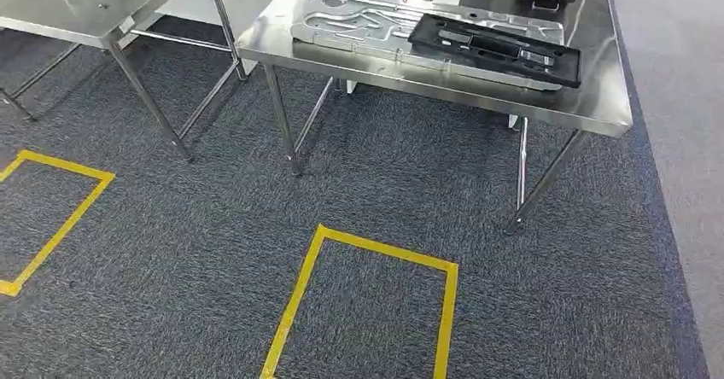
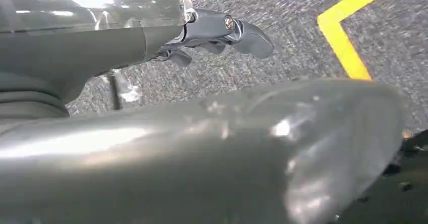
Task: Take the parts from the cabinet and place them on the table.
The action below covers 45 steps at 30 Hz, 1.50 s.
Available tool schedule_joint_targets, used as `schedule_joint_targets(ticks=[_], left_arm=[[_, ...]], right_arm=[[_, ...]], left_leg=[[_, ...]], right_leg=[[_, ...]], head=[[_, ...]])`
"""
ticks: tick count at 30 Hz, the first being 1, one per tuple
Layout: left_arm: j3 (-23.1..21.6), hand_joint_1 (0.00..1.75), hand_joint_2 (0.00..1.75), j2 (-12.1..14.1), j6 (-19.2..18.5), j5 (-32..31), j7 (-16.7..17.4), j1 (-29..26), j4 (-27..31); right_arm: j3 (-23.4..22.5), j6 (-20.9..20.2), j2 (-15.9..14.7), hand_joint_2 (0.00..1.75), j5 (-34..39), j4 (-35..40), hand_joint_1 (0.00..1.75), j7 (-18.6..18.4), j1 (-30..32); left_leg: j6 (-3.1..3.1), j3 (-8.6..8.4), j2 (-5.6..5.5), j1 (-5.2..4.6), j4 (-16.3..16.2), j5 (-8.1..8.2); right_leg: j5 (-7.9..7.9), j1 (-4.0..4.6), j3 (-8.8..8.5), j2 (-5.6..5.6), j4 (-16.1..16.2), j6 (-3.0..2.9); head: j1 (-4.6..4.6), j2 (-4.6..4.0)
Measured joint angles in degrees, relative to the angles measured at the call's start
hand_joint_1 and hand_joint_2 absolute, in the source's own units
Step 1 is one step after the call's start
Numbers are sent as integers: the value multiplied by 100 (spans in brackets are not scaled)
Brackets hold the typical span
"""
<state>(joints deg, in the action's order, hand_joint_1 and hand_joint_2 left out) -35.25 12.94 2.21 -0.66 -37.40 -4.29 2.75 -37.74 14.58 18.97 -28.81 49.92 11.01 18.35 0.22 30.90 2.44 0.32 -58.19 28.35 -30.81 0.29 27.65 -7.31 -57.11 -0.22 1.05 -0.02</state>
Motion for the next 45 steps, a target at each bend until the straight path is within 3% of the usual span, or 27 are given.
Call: schedule_joint_targets(ticks=[1,3,5,6,7,9,10,11,12,15,16,18,21,22,23,25,26,27,31,33,34,36,37,39,41,42,45], left_arm=[[-2,0,0,0,-17,-4,11,-5,0],[-9,0,0,2,-35,-22,31,6,2],[-33,0,0,0,-44,-35,40,43,4],[-44,0,0,2,-50,-52,59,44,11],[-48,0,0,2,-64,-52,79,37,13],[-57,0,0,2,-66,-59,96,31,15],[-64,0,0,2,-66,-61,103,37,22],[-70,0,0,0,-66,-68,103,42,28],[-81,0,0,2,-66,-72,107,65,37],[-88,0,0,15,-66,-100,125,40,46],[-90,0,0,37,-66,-111,134,21,46],[-90,0,0,37,-74,-118,136,11,50],[-90,0,0,57,-72,-116,138,65,61],[-90,0,0,57,-72,-120,138,55,68],[-90,0,0,57,-72,-120,138,37,70],[-92,0,0,68,-63,-120,138,23,70],[-92,0,0,74,-61,-120,138,27,72],[-92,0,0,81,-52,-120,142,45,77],[-96,0,0,81,-18,-138,142,14,83],[-96,0,0,81,-11,-140,151,6,85],[-96,0,0,81,-9,-149,155,22,85],[-99,0,0,79,-2,-155,158,55,90],[-99,0,0,79,2,-160,173,49,90],[-103,0,0,81,6,-173,193,40,90],[-103,0,0,79,15,-173,217,54,92],[-105,0,0,72,24,-173,243,61,98],[-107,0,0,76,41,-173,258,68,107]], right_arm=[[-83,-6,-2,0,-129,-33,0,-82,-45],[-250,-28,-4,0,-315,-88,0,-175,-61],[-379,-59,-4,0,-437,-164,0,-247,-87],[-449,-68,-4,0,-498,-193,0,-286,-106],[-532,-68,-4,0,-550,-232,0,-329,-122],[-635,-57,-4,0,-625,-285,0,-376,-149],[-668,-44,-4,0,-640,-313,0,-391,-159],[-705,-28,-4,0,-660,-337,0,-400,-167],[-750,-7,-4,0,-675,-372,0,-410,-199],[-792,18,-4,0,-712,-431,0,-452,-245],[-805,31,0,0,-734,-451,0,-456,-264],[-834,42,2,0,-775,-470,0,-461,-279],[-886,55,2,0,-819,-547,0,-461,-280],[-893,68,2,0,-832,-560,0,-459,-283],[-897,81,2,0,-852,-575,0,-454,-288],[-901,92,2,0,-913,-599,0,-437,-303],[-899,96,2,0,-959,-604,0,-419,-307],[-901,98,2,0,-1002,-606,0,-409,-310],[-906,79,2,0,-1262,-632,0,-304,-354],[-939,50,-4,0,-1383,-652,0,-249,-353],[-956,37,-4,0,-1436,-663,0,-233,-354],[-1024,2,-4,0,-1533,-702,0,-210,-355],[-1050,-4,-4,0,-1591,-717,0,-196,-357],[-1104,-17,-4,0,-1691,-746,0,-157,-371],[-1181,-20,-4,0,-1827,-776,0,-120,-378],[-1230,-20,-7,0,-1890,-792,0,-102,-387],[-1343,-26,-7,0,-2017,-831,0,-54,-443]], left_leg=[[45,-64,-55,37,61,-48],[118,-20,-151,54,78,-94],[147,28,-279,47,75,-112],[146,44,-358,46,71,-117],[146,44,-432,46,68,-119],[139,30,-592,46,52,-122],[123,21,-677,46,42,-120],[97,38,-741,50,29,-121],[47,63,-793,14,-23,-102],[-69,121,-956,53,31,-155],[-120,127,-1035,48,25,-162],[-133,297,-515,37,-375,134],[-200,875,-314,48,-1635,741],[-213,932,-294,55,-1779,734],[-214,830,-277,62,-1606,584],[-195,262,-178,63,-595,102],[-174,-23,38,56,-96,-46],[-122,-54,140,13,-20,35],[11,-14,-110,26,62,-23],[84,-47,-191,61,93,-76],[110,-24,-229,60,92,-93],[128,12,-379,46,87,-105],[128,16,-448,45,84,-105],[126,-4,-600,45,76,-104],[102,-27,-758,44,59,-91],[74,15,-815,31,39,-81],[-63,86,-1017,62,49,-102]], right_leg=[[-37,10,-1,-8,-16,40],[-409,-45,219,549,-520,98],[-838,-63,679,696,-1428,111],[-912,-63,856,709,-1760,114],[-820,-67,889,710,-1794,114],[-332,-78,606,744,-1162,98],[-25,-87,336,853,-582,74],[86,-102,163,1121,-164,44],[40,-100,141,1241,-59,39],[56,-48,144,1068,-73,-16],[100,-109,126,972,-6,-80],[123,-105,112,817,32,-153],[106,-71,129,543,23,-181],[99,-64,131,469,18,-179],[85,-61,126,389,13,-174],[52,-61,91,257,3,-145],[33,-49,63,200,-9,-116],[9,-10,50,146,-13,-80],[-16,9,-34,-43,20,40],[-255,-48,73,524,-256,103],[-501,-61,258,655,-638,105],[-908,-64,744,713,-1599,111],[-905,-66,871,714,-1814,113],[-509,-67,732,723,-1431,100],[84,-67,292,976,-415,46],[87,-65,190,1310,-148,5],[67,-33,174,1152,-73,-30]], head=[[2,2],[-24,2],[-33,2],[-35,2],[-35,0],[-33,0],[-37,0],[-37,0],[-22,0],[-26,0],[-31,2],[33,0],[42,0],[42,0],[39,0],[44,0],[46,2],[38,0],[18,0],[-9,0],[-24,0],[-26,0],[-17,0],[-22,0],[-24,0],[-20,0],[-15,2]])
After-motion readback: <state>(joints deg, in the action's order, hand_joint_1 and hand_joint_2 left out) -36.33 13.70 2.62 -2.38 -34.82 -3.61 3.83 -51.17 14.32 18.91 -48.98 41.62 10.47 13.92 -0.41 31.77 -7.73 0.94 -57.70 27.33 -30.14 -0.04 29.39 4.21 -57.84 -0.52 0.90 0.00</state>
